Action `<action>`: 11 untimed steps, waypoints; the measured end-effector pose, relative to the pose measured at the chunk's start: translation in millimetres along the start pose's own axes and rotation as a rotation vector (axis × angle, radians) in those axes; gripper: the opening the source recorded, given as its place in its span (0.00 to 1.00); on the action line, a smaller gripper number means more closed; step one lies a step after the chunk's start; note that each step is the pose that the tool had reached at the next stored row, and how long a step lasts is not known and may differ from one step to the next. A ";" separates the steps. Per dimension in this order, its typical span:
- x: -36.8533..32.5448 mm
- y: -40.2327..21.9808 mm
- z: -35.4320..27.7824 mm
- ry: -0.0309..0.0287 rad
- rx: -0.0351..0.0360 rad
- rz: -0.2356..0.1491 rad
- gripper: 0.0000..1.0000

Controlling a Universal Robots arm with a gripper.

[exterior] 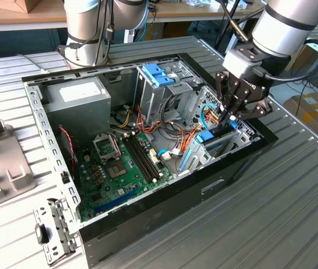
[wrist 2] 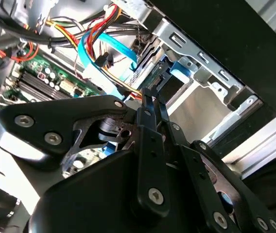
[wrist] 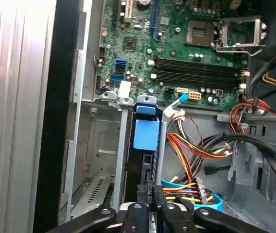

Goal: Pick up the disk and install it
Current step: 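Insert the first disk wire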

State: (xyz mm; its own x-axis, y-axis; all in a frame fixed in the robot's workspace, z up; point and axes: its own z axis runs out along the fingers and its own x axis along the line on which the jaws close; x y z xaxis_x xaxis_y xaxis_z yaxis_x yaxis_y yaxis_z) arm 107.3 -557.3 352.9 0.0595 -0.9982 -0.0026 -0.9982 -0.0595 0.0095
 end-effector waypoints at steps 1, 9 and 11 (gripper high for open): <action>0.0 0.0 0.3 -0.0003 0.0000 0.036 0.16; 0.0 0.0 2.3 -0.0017 0.0003 0.137 0.24; 0.2 0.0 5.6 -0.0012 0.0003 0.137 0.24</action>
State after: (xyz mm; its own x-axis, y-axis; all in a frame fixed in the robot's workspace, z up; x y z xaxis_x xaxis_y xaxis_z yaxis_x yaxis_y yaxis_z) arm 107.3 -557.4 347.3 -0.0779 -0.9970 -0.0025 -0.9969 0.0779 0.0096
